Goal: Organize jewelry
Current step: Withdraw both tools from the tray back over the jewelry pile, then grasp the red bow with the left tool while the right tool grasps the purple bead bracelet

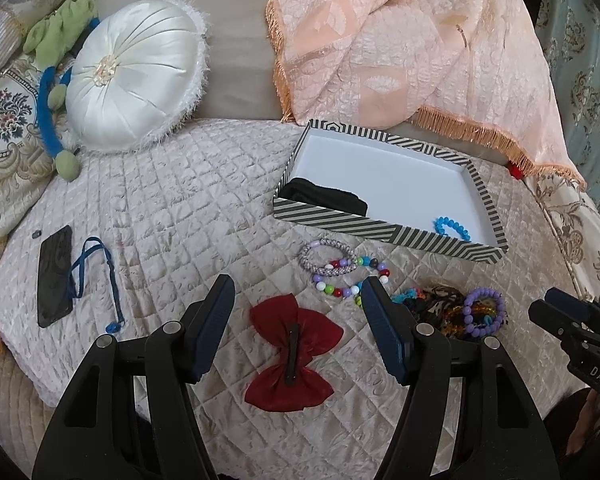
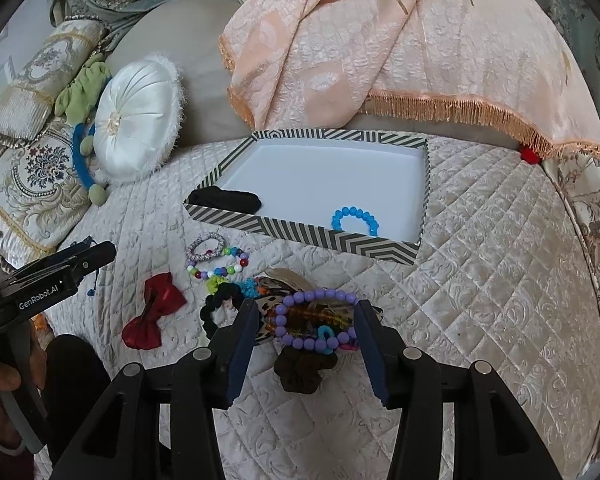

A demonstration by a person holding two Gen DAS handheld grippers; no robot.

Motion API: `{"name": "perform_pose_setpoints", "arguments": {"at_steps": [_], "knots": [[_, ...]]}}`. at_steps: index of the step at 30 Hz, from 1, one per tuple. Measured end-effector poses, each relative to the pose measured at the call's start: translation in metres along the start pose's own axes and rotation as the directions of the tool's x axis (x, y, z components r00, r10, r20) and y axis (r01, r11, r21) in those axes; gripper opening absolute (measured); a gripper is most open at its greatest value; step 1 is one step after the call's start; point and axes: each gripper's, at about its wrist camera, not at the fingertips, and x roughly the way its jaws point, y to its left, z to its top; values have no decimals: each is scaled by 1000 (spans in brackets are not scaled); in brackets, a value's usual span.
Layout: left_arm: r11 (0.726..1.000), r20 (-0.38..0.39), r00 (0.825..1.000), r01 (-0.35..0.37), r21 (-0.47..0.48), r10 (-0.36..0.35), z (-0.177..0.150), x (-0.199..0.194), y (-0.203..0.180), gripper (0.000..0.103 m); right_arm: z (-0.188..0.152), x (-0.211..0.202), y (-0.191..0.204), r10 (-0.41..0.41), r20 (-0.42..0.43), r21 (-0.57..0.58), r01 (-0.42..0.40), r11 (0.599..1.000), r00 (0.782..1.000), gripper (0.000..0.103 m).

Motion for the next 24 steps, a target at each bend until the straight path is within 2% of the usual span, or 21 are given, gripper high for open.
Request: {"name": "perform_pose_setpoints", "arguments": {"at_steps": [7,11,17,24], "knots": [[1000,-21,1000,3,-11,-3,-3,4,7,66,-3,5,-3,-11,-23,-2,11,1000,1000,48],[996,-67,996,54,-66,-58,-7,10,24,66,-8,8,-10,-27,-38,-9,27,1000,999,48],[978,-121,982,125,-169,-147,-16,20,52,66,-19,14,-22,-25,-65,-8,24,1000,998,48],[946,-188,951,190,-263,-244,-27,36,66,66,-18,29,-31,-21,-67,19,22,1000,998,48]]}}
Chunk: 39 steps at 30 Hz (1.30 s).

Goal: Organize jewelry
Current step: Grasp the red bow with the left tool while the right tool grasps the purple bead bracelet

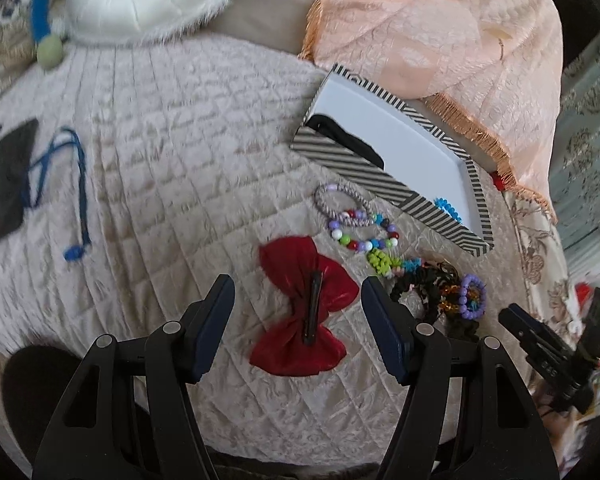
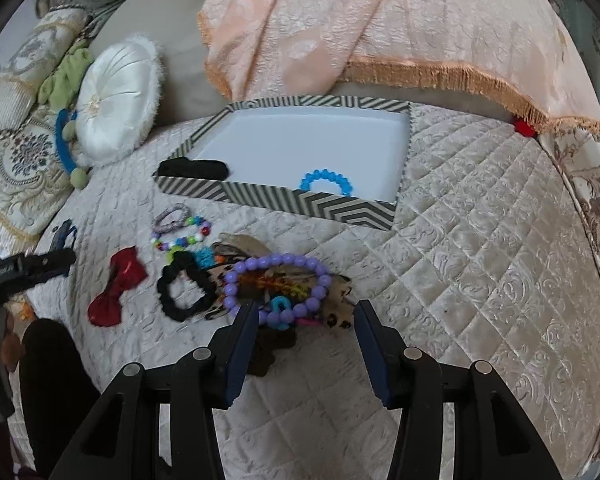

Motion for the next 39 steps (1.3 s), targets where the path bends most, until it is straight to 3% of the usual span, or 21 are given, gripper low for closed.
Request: {"name": "perform_pose_setpoints", "arguments": {"at_steps": [5,12,17,19,22,23,24,27,30,39], "knots": [[999,-35,999,-6,39,7,-6,15,-11,66,4,9,-10,12,-6,31,-12,999,1000,48],[981,-62,991,-105,164,116,-20,44,-32,66,8,17,-18,20,-7,29,-20,999,1000,47],[974,-64,988,-128,189,142,-22,57,-35,66,18,26,-16,29,-9,-14,-29,999,1000,46],[975,-68,988,-125,184,139,-21,60,-35,66,21,33,-14,31,-19,-30,-31,999,999,43],[975,-67,989,-117,187,132,-20,63,-35,66,22,47,-13,49,-55,-40,-51,998,997,28],[976,-67,990,-113,188,127,-20,63,-35,64,21,51,-12,57,-63,-45,-60,997,996,20],[976,-66,990,-108,188,123,-19,63,-35,52,20,52,-12,56,-67,-50,-60,997,996,12],[975,-54,990,-121,188,134,-17,60,-33,20,19,45,-11,68,-48,-50,-70,996,997,9],[982,-54,994,-86,166,96,-12,55,-31,20,23,23,-9,97,8,-48,-96,994,995,9],[984,53,997,-64,166,56,13,13,-42,20,47,-26,3,123,110,-73,-115,991,986,9]]}}
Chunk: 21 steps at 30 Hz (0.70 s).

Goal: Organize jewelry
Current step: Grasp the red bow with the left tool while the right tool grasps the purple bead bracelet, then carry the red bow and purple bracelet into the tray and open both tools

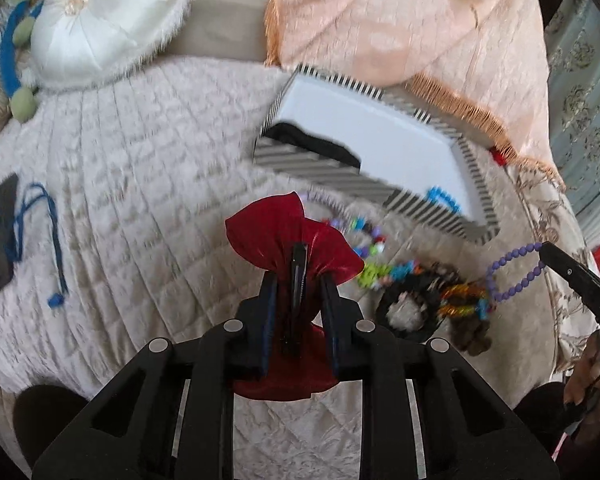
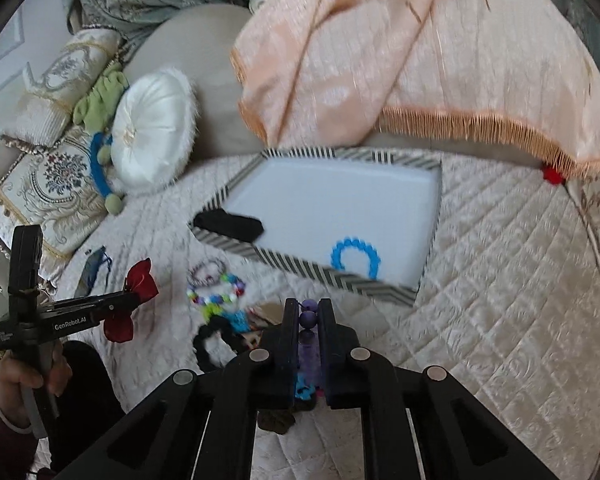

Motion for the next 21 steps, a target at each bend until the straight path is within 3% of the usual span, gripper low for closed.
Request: {"name": "perform_pose_setpoints", "arguments": {"at_steps": [7,21], "knots": [[999,58,998,-19,40,16,22,-15,-16,20,14,-12,2,-16,34,-5,16,1000,999,9],[991,100,993,-77,112,65,39,-6,-46,20,25,-10,2,-23,39,-21,23,1000,999,9]]}}
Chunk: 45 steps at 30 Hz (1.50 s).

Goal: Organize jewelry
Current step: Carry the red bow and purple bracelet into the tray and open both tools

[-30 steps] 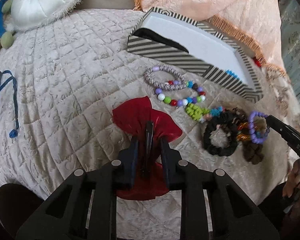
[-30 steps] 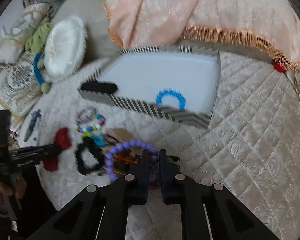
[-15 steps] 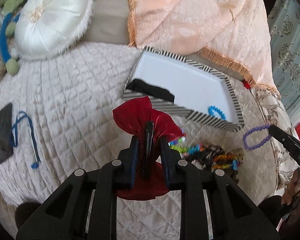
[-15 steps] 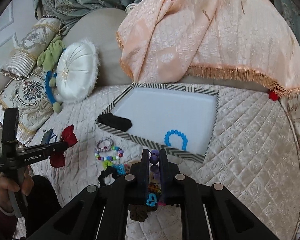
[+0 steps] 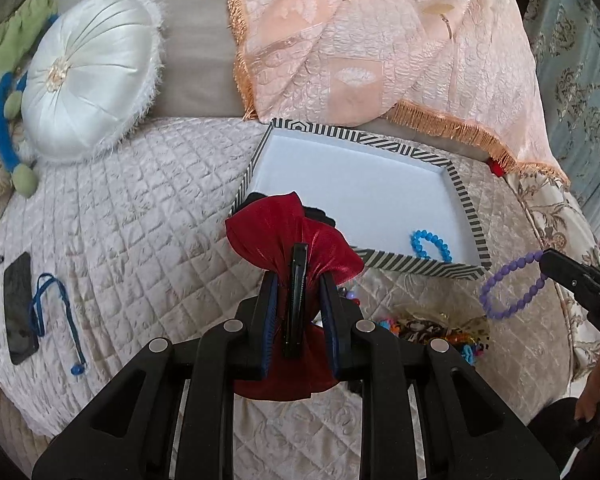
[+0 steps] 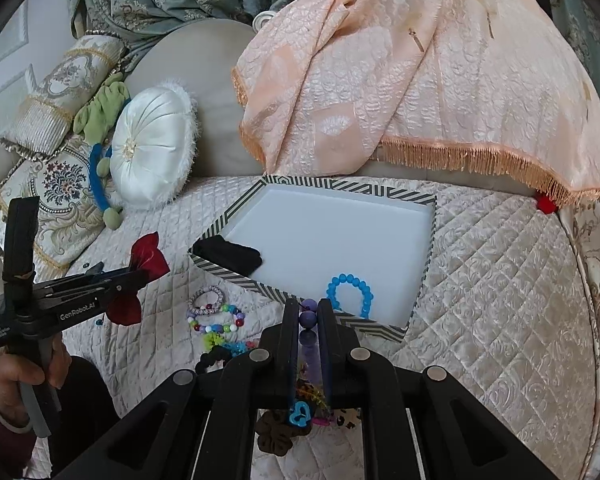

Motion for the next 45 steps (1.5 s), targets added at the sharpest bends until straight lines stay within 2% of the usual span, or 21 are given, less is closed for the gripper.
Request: {"name": "perform_pose_setpoints", "arguments": {"at_steps": [11,24,38,45], "knots": [[998,19,999,-27,52,26,26,17,-20,20,20,18,-1,-4,-2,-14,4,1000,1000,9],[996,14,999,-37,80,36,59,55,-41,20,45,50,-19,-12,-17,-1,12,1000,1000,9],[998,-72,996,59,-15,-59,85,103,-45,20,69,96,-27,-11,-42,8,11,1000,999,9],[998,-105,993,55,-25,-57,91,135,-52,20,75,129,-45,-13,-72,46,16,999,997,9]]}}
